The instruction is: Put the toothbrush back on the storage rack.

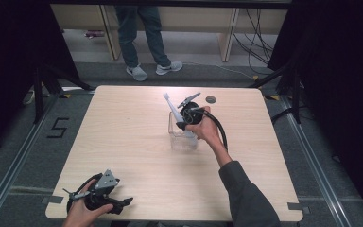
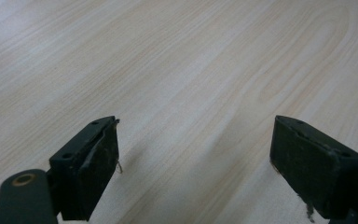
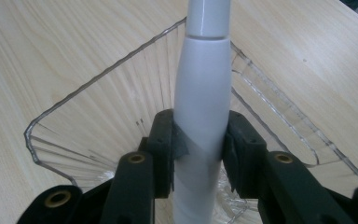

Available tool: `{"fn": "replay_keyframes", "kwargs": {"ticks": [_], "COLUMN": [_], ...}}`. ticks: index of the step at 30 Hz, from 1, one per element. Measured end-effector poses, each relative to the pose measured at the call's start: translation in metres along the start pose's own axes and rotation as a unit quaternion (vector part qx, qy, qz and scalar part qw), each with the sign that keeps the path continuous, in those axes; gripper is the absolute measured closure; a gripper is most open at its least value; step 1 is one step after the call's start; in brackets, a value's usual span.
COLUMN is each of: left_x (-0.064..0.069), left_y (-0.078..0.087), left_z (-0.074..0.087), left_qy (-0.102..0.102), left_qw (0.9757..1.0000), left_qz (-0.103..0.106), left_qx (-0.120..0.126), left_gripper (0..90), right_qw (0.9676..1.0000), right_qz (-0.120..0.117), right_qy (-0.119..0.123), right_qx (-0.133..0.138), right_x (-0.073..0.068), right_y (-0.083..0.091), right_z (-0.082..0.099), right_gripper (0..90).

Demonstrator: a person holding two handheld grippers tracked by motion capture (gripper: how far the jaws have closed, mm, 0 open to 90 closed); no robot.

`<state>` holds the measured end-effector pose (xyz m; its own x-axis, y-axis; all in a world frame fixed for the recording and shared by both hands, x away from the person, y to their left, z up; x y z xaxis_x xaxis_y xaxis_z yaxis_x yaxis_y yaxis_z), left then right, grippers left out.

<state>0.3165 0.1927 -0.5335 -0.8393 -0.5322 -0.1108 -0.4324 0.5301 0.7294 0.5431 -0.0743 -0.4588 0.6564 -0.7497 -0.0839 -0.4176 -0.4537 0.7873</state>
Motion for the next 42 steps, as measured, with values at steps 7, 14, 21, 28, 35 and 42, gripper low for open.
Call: {"fn": "replay_keyframes", "kwargs": {"ticks": [7, 14, 21, 28, 35, 42], "left_x": [0.0, 0.0, 0.0, 0.0, 0.0, 0.0], "left_y": [0.0, -0.001, -0.001, -0.001, 0.0, -0.001], "left_z": [0.0, 0.0, 0.0, 0.0, 0.0, 0.0], "left_qy": [-0.003, -0.002, -0.002, -0.002, -0.003, -0.001], "left_qw": [1.0, 1.0, 1.0, 1.0, 1.0, 1.0], "left_qz": [0.001, -0.002, -0.002, -0.002, 0.001, -0.003], "left_qx": [-0.001, -0.004, -0.002, -0.001, -0.002, -0.003], "left_gripper": [15.1, 15.1, 15.1, 15.1, 15.1, 15.1], "right_qw": [1.0, 0.9997, 0.9997, 0.999, 0.9976, 0.996], "right_qz": [-0.005, -0.011, -0.015, -0.024, -0.033, -0.035], "right_qy": [0.006, -0.021, -0.014, -0.022, -0.02, -0.029], "right_qx": [-0.001, -0.011, 0.011, 0.03, 0.057, 0.077], "right_x": [0.0, -0.005, -0.004, -0.003, -0.002, 0.001], "right_y": [-0.003, 0.002, 0.01, 0.029, 0.039, 0.053], "right_z": [0.0, 0.0, -0.002, -0.002, 0.0, 0.003], "right_gripper": [66.4, 62.9, 60.8, 54.9, 49.5, 43.6]}}
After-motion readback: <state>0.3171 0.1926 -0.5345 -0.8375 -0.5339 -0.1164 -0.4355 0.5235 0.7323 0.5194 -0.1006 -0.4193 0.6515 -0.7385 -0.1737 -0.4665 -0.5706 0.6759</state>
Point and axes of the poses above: each handheld gripper's, and its own axes: y roughly backward along the jaws, z roughly out of its underside, x roughly to its right, the point moved 4 cm from there along -y, roughly forward along the jaws, and after that the axes turned 12 degrees about -y, right-handed, at the moved point
